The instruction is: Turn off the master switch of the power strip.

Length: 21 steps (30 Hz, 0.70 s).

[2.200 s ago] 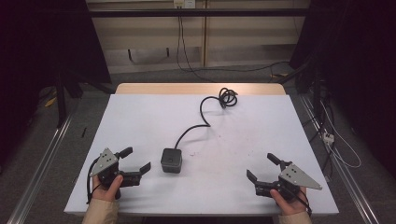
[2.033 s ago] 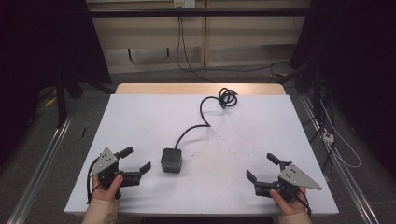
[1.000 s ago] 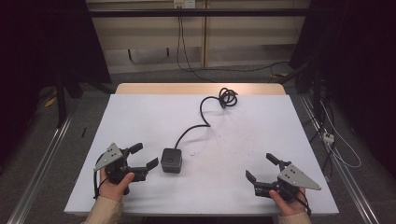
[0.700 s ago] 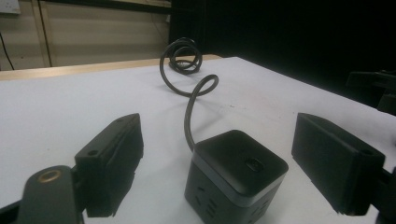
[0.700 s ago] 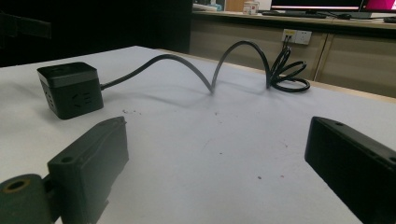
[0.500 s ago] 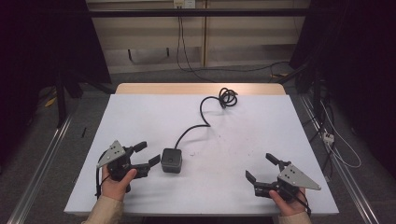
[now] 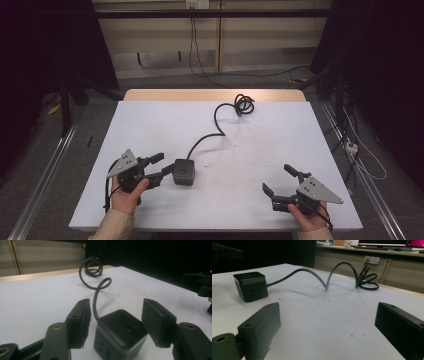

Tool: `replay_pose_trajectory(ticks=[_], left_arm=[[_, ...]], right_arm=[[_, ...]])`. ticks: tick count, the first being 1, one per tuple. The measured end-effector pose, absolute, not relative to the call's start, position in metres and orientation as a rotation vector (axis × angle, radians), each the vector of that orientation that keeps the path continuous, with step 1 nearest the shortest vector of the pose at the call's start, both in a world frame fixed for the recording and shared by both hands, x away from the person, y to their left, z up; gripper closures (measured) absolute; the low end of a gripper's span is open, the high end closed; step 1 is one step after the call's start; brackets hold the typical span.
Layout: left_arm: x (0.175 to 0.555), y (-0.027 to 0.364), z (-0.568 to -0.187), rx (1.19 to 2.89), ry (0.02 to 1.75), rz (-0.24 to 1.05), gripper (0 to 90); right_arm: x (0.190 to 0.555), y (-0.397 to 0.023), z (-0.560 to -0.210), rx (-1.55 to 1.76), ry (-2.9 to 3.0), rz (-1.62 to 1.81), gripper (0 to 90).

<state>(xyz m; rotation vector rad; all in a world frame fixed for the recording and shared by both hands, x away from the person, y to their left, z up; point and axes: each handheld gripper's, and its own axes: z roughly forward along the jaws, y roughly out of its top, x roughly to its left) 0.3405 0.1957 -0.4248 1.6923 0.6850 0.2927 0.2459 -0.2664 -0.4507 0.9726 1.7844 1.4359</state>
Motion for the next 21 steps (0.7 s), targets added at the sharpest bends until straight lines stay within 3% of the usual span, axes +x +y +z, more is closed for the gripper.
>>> replay_pose_trajectory(ticks=[21], left_arm=[[0.3432, 0.1871, -0.4222, 1.730, 0.639, 0.230, 65.2]], right_arm=[[0.2459, -0.2664, -0.4507, 0.970, 1.788, 1.438, 6.7]])
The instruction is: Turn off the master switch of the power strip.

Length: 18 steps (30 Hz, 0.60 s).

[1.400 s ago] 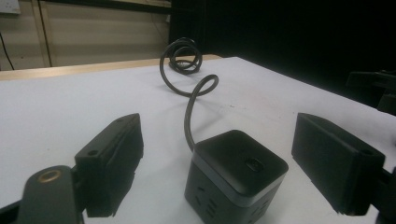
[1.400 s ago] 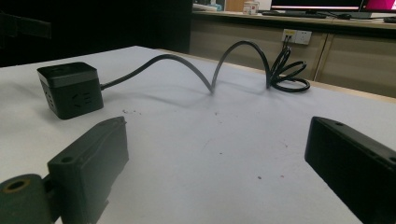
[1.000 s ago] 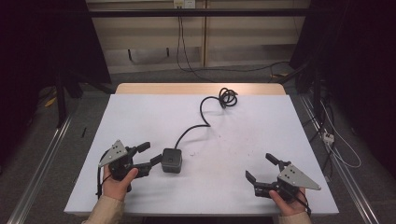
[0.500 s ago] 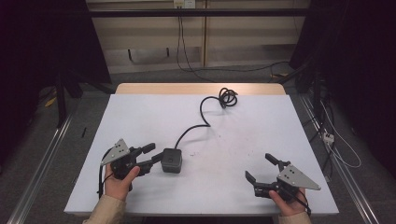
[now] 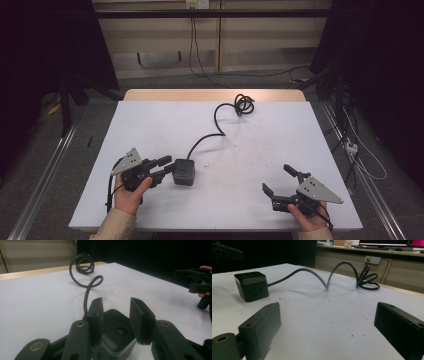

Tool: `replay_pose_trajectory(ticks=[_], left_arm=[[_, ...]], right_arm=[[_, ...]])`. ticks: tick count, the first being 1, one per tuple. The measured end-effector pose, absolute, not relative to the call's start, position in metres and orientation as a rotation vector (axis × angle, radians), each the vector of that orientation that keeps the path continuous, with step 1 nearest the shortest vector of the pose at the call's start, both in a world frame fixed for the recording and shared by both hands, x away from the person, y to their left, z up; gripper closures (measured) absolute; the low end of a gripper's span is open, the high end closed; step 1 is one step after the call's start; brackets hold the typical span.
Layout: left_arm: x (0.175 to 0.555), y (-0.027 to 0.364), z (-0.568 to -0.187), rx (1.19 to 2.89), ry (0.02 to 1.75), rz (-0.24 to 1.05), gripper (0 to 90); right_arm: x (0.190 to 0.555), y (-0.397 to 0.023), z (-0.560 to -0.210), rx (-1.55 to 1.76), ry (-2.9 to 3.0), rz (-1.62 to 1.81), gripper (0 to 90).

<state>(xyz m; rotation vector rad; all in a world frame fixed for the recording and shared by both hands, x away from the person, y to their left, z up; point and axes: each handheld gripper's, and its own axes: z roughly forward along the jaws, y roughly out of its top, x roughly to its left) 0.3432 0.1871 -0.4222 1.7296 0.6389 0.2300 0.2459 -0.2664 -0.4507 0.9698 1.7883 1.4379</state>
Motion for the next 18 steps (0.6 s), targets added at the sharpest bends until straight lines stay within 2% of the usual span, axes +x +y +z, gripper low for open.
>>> replay_pose_trajectory(ticks=[8, 18], left_arm=[[0.3436, 0.1851, -0.4226, 1.736, 0.642, 0.208, 73.2], [0.3445, 0.1818, -0.4223, 1.750, 0.629, 0.193, 78.7]], right_arm=[[0.2459, -0.2664, -0.4507, 0.970, 1.789, 1.439, 6.7], [0.2459, -0.2661, -0.4507, 0.969, 1.789, 1.440, 7.0]])
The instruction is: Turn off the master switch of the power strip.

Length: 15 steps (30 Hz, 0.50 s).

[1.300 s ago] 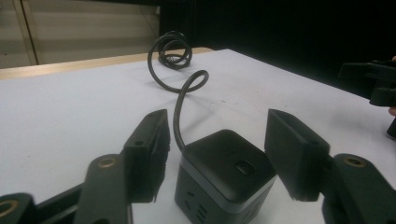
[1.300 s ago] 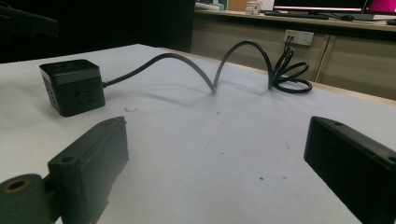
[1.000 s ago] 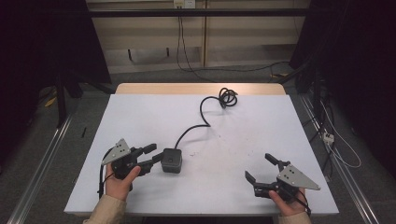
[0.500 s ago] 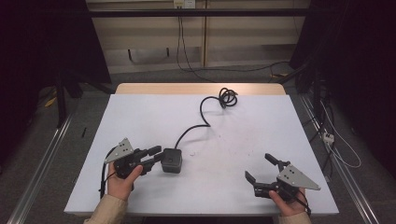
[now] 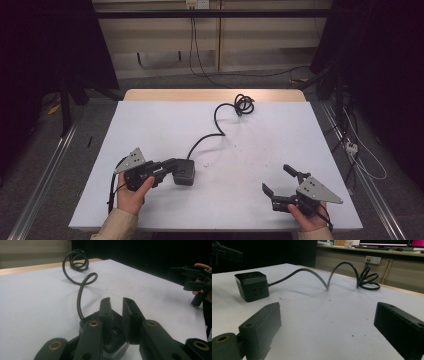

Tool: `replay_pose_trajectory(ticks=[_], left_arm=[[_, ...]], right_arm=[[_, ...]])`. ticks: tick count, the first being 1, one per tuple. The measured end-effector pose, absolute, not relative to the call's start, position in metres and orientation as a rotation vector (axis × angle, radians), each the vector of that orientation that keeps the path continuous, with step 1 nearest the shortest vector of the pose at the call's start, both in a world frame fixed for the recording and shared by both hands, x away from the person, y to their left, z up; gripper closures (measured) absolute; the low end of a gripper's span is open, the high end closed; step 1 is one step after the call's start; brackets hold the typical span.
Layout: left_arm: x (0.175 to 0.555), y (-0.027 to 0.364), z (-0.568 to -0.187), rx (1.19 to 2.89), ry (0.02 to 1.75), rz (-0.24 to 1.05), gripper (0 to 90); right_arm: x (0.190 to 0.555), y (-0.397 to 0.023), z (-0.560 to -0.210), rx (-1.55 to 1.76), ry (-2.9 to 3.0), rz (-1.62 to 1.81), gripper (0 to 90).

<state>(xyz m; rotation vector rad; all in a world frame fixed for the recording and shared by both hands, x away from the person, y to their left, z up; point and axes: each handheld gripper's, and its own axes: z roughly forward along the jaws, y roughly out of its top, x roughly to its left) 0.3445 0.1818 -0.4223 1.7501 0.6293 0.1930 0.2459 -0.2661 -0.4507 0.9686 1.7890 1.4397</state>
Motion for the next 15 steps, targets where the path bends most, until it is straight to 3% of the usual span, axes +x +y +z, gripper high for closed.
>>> replay_pose_trajectory(ticks=[15], left_arm=[[0.3452, 0.1784, -0.4226, 1.759, 0.617, 0.175, 89.2]], right_arm=[[0.2456, -0.2662, -0.4502, 0.965, 1.786, 1.440, 7.1]])
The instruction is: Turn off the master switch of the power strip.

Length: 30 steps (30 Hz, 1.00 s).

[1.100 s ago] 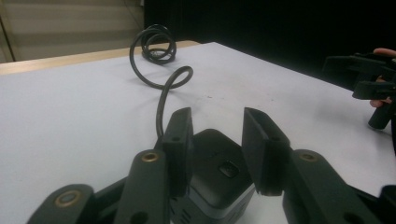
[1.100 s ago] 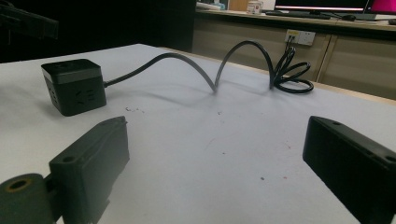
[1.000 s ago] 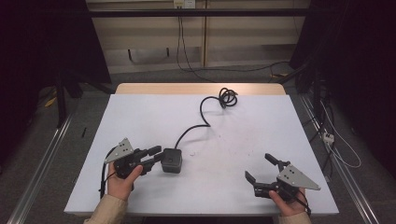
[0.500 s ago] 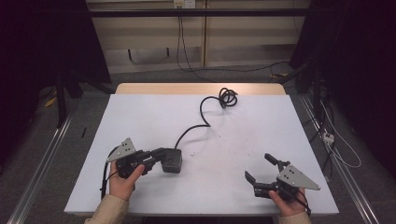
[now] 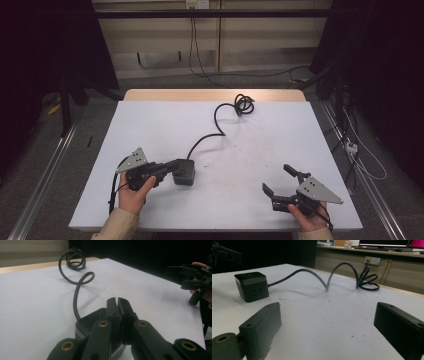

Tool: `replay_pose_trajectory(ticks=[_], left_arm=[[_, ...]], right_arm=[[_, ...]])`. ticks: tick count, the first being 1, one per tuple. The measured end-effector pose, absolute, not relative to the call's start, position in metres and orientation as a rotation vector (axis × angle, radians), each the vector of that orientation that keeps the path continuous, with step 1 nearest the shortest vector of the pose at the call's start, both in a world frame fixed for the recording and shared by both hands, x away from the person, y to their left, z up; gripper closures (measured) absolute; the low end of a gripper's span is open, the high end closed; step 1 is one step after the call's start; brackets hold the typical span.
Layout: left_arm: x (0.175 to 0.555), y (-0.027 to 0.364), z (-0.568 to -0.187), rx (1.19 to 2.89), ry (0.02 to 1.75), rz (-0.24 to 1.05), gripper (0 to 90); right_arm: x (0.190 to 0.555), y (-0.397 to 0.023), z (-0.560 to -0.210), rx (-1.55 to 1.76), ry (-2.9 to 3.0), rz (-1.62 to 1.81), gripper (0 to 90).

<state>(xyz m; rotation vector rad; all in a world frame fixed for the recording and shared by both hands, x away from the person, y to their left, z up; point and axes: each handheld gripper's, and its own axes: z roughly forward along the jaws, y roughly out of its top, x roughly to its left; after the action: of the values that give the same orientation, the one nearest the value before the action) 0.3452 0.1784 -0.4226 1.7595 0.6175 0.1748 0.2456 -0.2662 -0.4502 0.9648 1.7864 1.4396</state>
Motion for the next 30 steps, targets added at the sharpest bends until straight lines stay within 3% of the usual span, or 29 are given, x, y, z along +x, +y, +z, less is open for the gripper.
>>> replay_pose_trajectory(ticks=[30], left_arm=[[0.3467, 0.1709, -0.4257, 1.805, 0.620, 0.140, 90.0]], right_arm=[[0.2454, -0.2661, -0.4501, 0.962, 1.790, 1.442, 7.4]])
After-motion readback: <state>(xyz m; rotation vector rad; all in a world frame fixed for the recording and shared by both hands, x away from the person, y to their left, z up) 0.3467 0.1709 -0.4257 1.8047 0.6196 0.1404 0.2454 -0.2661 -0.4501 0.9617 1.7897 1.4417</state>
